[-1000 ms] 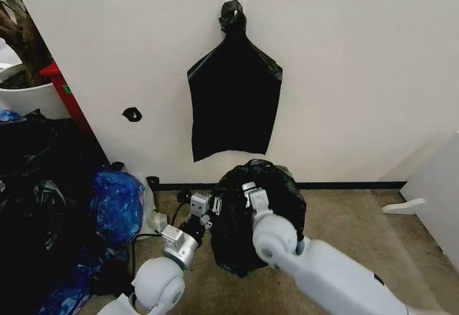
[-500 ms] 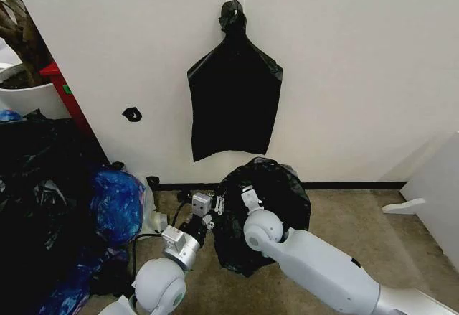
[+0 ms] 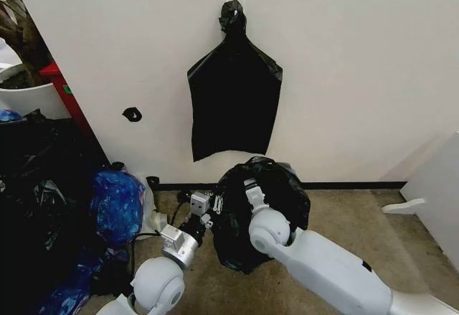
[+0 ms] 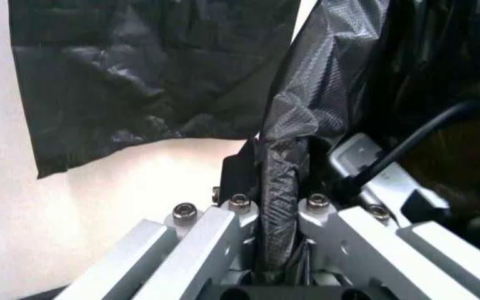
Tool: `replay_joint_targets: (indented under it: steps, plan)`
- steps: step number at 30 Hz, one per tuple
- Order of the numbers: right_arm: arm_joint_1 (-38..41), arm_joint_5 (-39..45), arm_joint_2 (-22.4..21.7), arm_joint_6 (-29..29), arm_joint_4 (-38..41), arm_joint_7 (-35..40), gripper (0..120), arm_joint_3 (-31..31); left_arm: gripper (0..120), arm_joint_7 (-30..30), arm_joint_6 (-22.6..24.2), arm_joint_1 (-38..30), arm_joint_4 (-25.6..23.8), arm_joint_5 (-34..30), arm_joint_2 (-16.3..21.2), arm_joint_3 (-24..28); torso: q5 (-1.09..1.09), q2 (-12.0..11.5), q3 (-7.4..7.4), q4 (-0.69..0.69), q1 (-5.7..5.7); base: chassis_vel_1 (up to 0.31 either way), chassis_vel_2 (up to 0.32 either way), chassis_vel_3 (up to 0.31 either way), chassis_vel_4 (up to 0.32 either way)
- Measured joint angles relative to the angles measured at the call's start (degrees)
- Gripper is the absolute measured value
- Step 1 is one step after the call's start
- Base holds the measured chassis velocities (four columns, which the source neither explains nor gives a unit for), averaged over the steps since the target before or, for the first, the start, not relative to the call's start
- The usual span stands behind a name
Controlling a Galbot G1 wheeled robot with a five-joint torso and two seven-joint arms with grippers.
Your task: Place the garbage bag over the trash bin.
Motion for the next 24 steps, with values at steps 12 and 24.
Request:
replay_joint_targets:
  steps: [12, 24]
  plan:
    - [4.11, -2.44, 3.21, -0.3, -10.83, 0.28, 0, 1.49, 1, 1.86, -0.72, 0.89, -0.53, -0.05, -0.07, 0.01, 0.0, 0.0, 0.0, 0.02, 0.0, 0.0, 0.0, 0.0, 0.0]
    - [0.42, 2.7, -0.21, -2.35, 3.24, 3.42, 0, 0.82, 1, 2.01, -1.05, 0.23, 0.57, -0.14, -0.52, -0.28, 0.0, 0.0, 0.0, 0.02, 0.0, 0.0, 0.0, 0.0, 0.0]
